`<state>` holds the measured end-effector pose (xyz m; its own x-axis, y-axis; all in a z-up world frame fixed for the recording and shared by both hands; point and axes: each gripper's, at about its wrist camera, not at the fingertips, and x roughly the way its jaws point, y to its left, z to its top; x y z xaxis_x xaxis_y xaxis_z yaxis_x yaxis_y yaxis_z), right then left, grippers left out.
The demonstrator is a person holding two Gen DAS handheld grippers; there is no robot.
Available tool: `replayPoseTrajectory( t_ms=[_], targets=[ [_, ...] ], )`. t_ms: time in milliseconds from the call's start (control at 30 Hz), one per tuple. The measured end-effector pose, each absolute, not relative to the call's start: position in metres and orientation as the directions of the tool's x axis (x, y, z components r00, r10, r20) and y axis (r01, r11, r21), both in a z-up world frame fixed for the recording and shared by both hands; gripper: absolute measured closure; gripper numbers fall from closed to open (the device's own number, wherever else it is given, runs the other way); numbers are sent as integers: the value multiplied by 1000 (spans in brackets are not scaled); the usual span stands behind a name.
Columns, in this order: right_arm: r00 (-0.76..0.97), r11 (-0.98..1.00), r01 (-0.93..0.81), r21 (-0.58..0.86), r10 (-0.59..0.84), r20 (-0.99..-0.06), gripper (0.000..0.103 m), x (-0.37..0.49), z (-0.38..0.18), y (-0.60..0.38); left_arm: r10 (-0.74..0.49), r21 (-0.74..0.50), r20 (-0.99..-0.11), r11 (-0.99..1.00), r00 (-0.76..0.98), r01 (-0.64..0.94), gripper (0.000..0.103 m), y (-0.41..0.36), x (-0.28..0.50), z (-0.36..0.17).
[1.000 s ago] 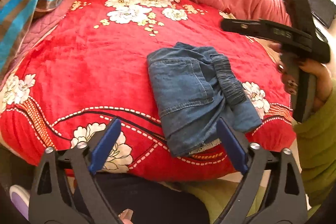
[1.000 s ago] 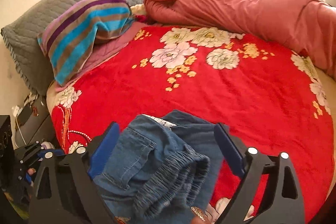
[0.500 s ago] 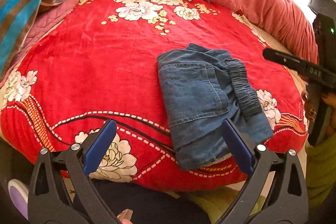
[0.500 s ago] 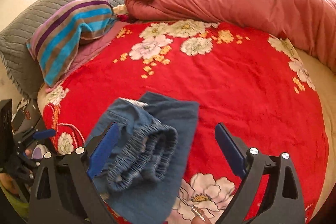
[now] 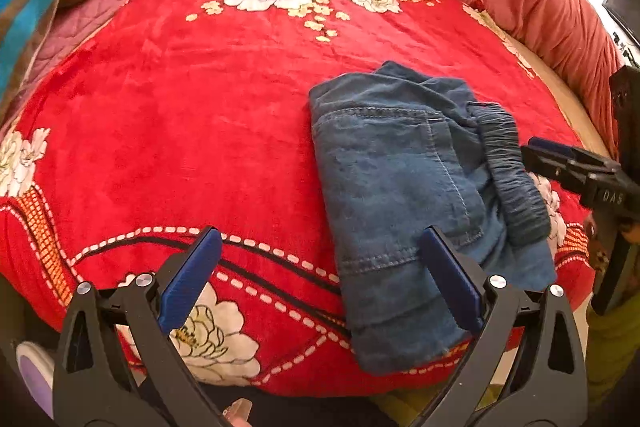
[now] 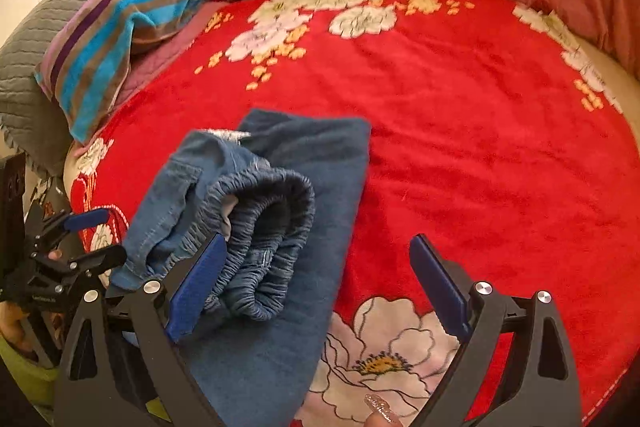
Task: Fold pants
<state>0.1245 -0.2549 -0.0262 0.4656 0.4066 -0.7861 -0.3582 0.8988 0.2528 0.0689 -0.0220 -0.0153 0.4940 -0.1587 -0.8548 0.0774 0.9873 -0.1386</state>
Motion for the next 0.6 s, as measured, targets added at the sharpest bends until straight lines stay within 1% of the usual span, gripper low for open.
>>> replayPoseTrajectory(
  t_ms=[233, 267, 367, 600],
  targets=[
    [416, 877, -369, 308, 453, -789, 11, 133, -42, -250, -163, -145, -862, 987, 480, 74, 10, -19, 82, -27],
    [404, 868, -377, 323, 468, -786, 12, 133, -44, -248, -166, -149, -864, 986, 475, 72, 10, -18, 84, -29],
    [381, 847, -399, 351, 501, -777, 19, 134, -46, -243, -174, -158, -864, 985, 472, 73, 10, -18, 89, -32],
    [365, 830, -407, 381, 530, -766, 21, 136, -50, -242, -192, -174, -860, 981, 472, 83, 10, -17, 95, -36]
  ],
)
